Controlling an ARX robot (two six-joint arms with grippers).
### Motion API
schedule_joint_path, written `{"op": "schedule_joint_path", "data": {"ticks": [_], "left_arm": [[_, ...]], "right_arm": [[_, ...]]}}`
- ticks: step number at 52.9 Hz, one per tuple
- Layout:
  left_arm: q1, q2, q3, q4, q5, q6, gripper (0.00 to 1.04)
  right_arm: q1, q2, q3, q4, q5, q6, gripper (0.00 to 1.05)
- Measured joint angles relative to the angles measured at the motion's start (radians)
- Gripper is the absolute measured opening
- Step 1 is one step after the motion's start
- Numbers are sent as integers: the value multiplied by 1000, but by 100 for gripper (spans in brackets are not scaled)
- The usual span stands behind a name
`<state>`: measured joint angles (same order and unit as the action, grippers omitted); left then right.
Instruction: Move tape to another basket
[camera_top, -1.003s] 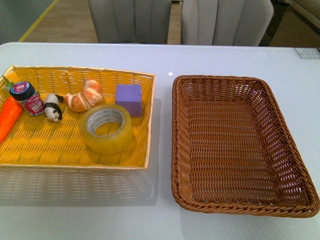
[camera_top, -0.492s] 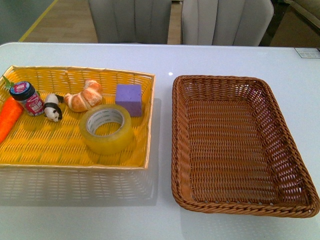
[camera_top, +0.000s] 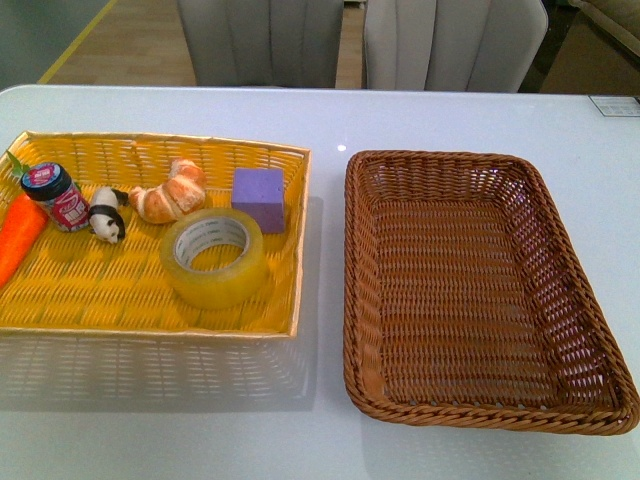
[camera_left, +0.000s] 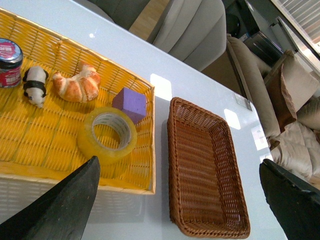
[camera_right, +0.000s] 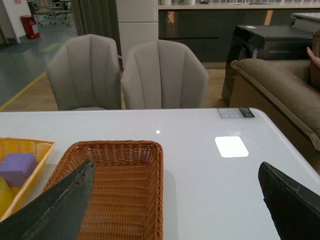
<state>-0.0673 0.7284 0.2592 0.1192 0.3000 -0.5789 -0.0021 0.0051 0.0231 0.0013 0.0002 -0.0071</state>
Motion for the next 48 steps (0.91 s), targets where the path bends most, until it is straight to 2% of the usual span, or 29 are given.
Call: {"op": "schedule_joint_path", "data": {"ticks": [9,17,35,48], "left_arm": [[-64,562,167,247,-101,10,96],[-88,851,255,305,-145,42,96],[-134,1231,479,291,-197,116,96],[-119,1395,639,243,-229,159,96]], "right_arm": [[0,0,0,0,0,0,96],[0,0,0,0,0,0,96],[0,0,0,0,0,0,96],[0,0,0,0,0,0,96]]}}
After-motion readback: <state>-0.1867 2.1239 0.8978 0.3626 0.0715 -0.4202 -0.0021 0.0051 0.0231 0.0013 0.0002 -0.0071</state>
